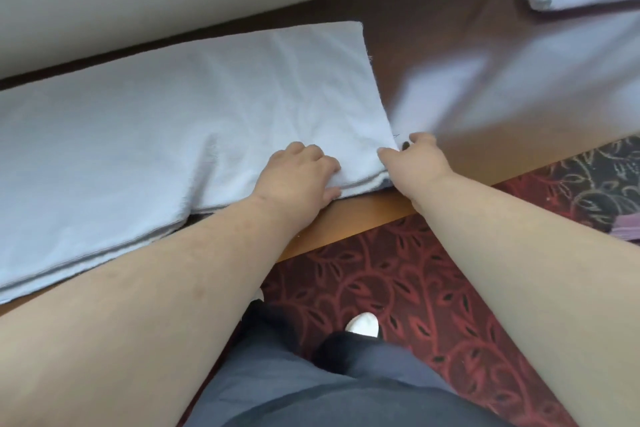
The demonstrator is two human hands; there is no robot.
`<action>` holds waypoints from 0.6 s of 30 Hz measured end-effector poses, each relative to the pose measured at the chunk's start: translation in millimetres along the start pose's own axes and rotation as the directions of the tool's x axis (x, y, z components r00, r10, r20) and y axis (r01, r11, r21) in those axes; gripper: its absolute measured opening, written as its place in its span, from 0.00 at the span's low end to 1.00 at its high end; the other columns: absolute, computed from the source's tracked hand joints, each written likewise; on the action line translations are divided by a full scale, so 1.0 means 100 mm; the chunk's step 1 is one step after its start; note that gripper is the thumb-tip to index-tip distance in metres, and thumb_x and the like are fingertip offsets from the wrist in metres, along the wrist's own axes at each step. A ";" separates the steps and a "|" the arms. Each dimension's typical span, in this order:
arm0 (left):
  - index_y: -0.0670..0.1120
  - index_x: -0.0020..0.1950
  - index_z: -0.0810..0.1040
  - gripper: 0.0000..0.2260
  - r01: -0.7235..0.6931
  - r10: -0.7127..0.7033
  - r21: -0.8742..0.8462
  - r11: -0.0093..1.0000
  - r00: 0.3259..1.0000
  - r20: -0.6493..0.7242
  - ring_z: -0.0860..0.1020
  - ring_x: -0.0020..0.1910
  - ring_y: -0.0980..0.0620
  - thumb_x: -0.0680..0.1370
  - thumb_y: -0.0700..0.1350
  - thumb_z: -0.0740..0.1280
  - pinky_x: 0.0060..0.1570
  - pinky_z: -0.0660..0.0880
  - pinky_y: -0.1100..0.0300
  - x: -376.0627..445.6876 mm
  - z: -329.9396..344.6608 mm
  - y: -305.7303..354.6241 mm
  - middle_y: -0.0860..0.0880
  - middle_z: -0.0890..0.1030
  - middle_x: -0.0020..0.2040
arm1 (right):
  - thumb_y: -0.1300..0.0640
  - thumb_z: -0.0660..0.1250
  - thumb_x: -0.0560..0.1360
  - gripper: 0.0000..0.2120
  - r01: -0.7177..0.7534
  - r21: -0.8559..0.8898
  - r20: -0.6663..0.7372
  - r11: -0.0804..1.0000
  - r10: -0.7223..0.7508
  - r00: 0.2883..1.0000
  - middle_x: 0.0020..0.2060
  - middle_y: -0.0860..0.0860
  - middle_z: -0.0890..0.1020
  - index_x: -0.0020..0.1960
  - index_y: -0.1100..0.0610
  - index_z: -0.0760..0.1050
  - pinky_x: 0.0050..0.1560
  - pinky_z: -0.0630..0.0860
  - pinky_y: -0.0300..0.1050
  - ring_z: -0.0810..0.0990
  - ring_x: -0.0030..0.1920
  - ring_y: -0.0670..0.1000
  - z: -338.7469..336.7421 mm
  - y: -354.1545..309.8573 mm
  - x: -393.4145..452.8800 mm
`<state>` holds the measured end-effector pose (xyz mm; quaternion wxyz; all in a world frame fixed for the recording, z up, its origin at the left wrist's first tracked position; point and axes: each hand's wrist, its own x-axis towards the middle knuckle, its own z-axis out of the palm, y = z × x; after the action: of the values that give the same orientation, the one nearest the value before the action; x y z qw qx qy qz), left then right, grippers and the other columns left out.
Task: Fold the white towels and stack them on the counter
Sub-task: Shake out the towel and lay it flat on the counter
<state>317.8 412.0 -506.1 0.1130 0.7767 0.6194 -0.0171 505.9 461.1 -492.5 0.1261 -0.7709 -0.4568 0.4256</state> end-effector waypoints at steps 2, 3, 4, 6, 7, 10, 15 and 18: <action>0.55 0.62 0.74 0.18 0.023 -0.023 0.046 0.999 1.000 -0.009 0.71 0.56 0.47 0.78 0.62 0.60 0.52 0.66 0.55 0.05 0.00 0.08 0.53 0.77 0.55 | 0.49 0.66 0.73 0.15 -0.031 -0.034 0.118 0.999 0.035 0.992 0.45 0.52 0.81 0.56 0.56 0.76 0.39 0.73 0.43 0.79 0.41 0.54 0.01 -0.06 0.08; 0.54 0.60 0.75 0.16 0.016 -0.013 0.083 0.996 0.999 -0.030 0.72 0.54 0.47 0.79 0.61 0.59 0.49 0.64 0.55 0.07 -0.01 0.11 0.52 0.78 0.53 | 0.50 0.66 0.73 0.10 -0.024 -0.039 0.149 0.999 0.029 0.988 0.40 0.52 0.81 0.49 0.55 0.77 0.34 0.71 0.42 0.77 0.36 0.54 0.00 -0.09 0.11; 0.53 0.57 0.76 0.14 0.002 0.005 0.123 0.992 0.999 -0.053 0.73 0.53 0.47 0.80 0.59 0.58 0.47 0.61 0.55 0.08 -0.02 0.15 0.52 0.78 0.51 | 0.51 0.65 0.74 0.06 -0.002 -0.039 0.164 0.999 0.009 0.986 0.38 0.52 0.79 0.46 0.53 0.76 0.31 0.69 0.41 0.75 0.33 0.54 -0.02 -0.11 0.13; 0.51 0.54 0.77 0.12 -0.010 0.024 0.137 0.991 0.995 -0.102 0.73 0.51 0.46 0.81 0.55 0.57 0.46 0.59 0.54 0.16 -0.08 0.24 0.51 0.78 0.48 | 0.51 0.65 0.74 0.05 0.077 -0.022 0.131 0.997 -0.073 0.989 0.40 0.52 0.80 0.45 0.52 0.74 0.36 0.74 0.43 0.77 0.37 0.54 -0.11 -0.14 0.21; 0.51 0.54 0.76 0.11 -0.009 0.024 0.115 0.993 0.991 -0.131 0.73 0.51 0.45 0.81 0.53 0.57 0.46 0.61 0.54 0.24 -0.12 0.29 0.51 0.78 0.48 | 0.51 0.65 0.74 0.05 0.121 -0.007 0.078 0.993 -0.120 0.990 0.42 0.52 0.80 0.46 0.52 0.74 0.41 0.76 0.44 0.78 0.40 0.55 -0.18 -0.17 0.27; 0.49 0.55 0.75 0.08 0.009 -0.002 0.047 0.999 0.991 -0.137 0.73 0.50 0.44 0.81 0.48 0.58 0.42 0.62 0.54 0.55 -0.17 0.46 0.48 0.77 0.50 | 0.49 0.65 0.75 0.06 0.203 -0.068 -0.060 0.977 -0.207 0.977 0.37 0.49 0.77 0.45 0.51 0.73 0.35 0.70 0.42 0.76 0.38 0.51 -0.39 -0.20 0.45; 0.49 0.61 0.72 0.12 0.069 -0.068 0.004 0.998 0.997 -0.028 0.71 0.52 0.45 0.77 0.43 0.60 0.45 0.65 0.54 0.64 -0.03 0.56 0.48 0.74 0.54 | 0.46 0.66 0.75 0.12 0.162 -0.219 -0.060 0.962 -0.179 0.982 0.41 0.48 0.76 0.53 0.52 0.72 0.39 0.66 0.43 0.75 0.42 0.52 -0.48 0.01 0.59; 0.50 0.61 0.73 0.12 0.043 -0.049 -0.050 0.998 0.992 -0.114 0.72 0.51 0.44 0.78 0.42 0.62 0.45 0.67 0.53 0.58 -0.03 0.50 0.47 0.74 0.54 | 0.44 0.65 0.75 0.11 0.225 -0.114 -0.175 0.968 -0.242 0.954 0.37 0.43 0.74 0.48 0.50 0.71 0.33 0.65 0.42 0.74 0.36 0.45 -0.45 0.08 0.53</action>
<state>379.0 458.0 -504.8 0.0949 0.7591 0.6428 0.0398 557.3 508.4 -498.9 0.1821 -0.7532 -0.5500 0.3114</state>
